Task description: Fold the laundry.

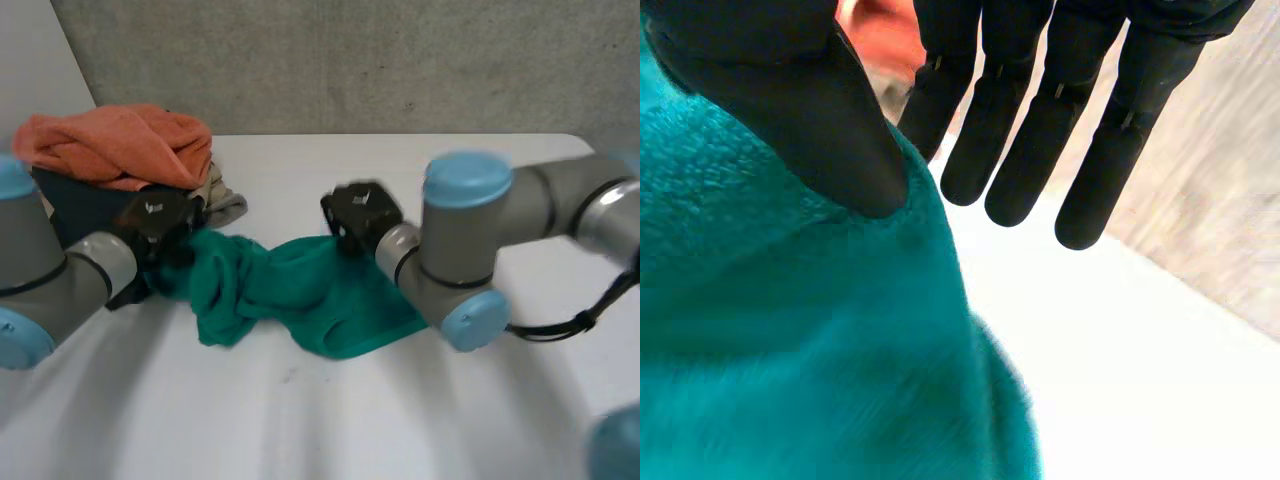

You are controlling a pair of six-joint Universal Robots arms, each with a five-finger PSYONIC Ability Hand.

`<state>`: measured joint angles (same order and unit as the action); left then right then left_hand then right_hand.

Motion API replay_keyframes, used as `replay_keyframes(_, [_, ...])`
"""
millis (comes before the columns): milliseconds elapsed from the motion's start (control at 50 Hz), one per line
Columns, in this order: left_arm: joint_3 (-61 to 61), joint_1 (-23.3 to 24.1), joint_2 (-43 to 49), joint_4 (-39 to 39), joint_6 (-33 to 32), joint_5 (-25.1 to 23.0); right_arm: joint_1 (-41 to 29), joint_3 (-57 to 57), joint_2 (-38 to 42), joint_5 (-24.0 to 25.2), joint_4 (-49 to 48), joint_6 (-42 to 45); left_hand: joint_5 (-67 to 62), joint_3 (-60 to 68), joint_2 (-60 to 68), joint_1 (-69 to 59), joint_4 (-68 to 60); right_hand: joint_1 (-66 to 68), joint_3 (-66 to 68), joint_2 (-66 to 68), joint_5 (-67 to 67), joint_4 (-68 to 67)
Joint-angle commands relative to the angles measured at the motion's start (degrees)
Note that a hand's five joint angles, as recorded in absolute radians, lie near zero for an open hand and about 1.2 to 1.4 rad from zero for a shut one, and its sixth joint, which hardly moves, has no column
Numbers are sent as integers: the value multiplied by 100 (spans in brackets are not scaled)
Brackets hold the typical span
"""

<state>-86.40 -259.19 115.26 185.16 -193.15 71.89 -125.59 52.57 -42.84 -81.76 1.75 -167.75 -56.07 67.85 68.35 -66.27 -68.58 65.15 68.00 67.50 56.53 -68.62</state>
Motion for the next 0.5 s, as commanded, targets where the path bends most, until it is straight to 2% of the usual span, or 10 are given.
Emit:
replay_keyframes(20, [396, 264, -890, -24, 31, 159, 614, 693, -1919, 3, 650, 813, -1393, 1215, 1165, -1373, -1142, 1485, 1200, 1250, 1347, -1138])
replay_keyframes(80, [317, 317, -1382, -120, 14, 168, 974, 912, -2568, 20, 1185, 1261, -1393, 1215, 1165, -1373, -1142, 1485, 1200, 1250, 1347, -1138])
replay_keyframes(180, [37, 404, -1971, -673, -39, 141, 1186, 1159, -3195, 64, 1907, 1921, -1393, 1215, 1165, -1373, -1142, 1485, 1200, 1250, 1347, -1138])
replay_keyframes(300, [-500, 440, -1990, -692, -83, 124, 1388, 1632, -3626, 90, 2540, 2527, -1393, 1215, 1165, -1373, -1142, 1485, 1200, 1250, 1347, -1138])
replay_keyframes(400, [-606, 527, -1165, -166, -223, 159, 1520, 1915, -3416, 82, 2612, 2801, -1393, 1215, 1165, -1373, -1142, 1485, 1200, 1250, 1347, -1138])
replay_keyframes(480, [-185, 721, -303, 441, -566, 264, 1512, 1600, -2521, 3, 2252, 2775, -1393, 1215, 1165, -1373, -1142, 1485, 1200, 1250, 1347, -1138])
replay_keyframes(500, [182, 782, 20, 686, -723, 412, 1485, 1468, -2388, -15, 2129, 2766, -1393, 1215, 1165, -1373, -1142, 1485, 1200, 1250, 1347, -1138])
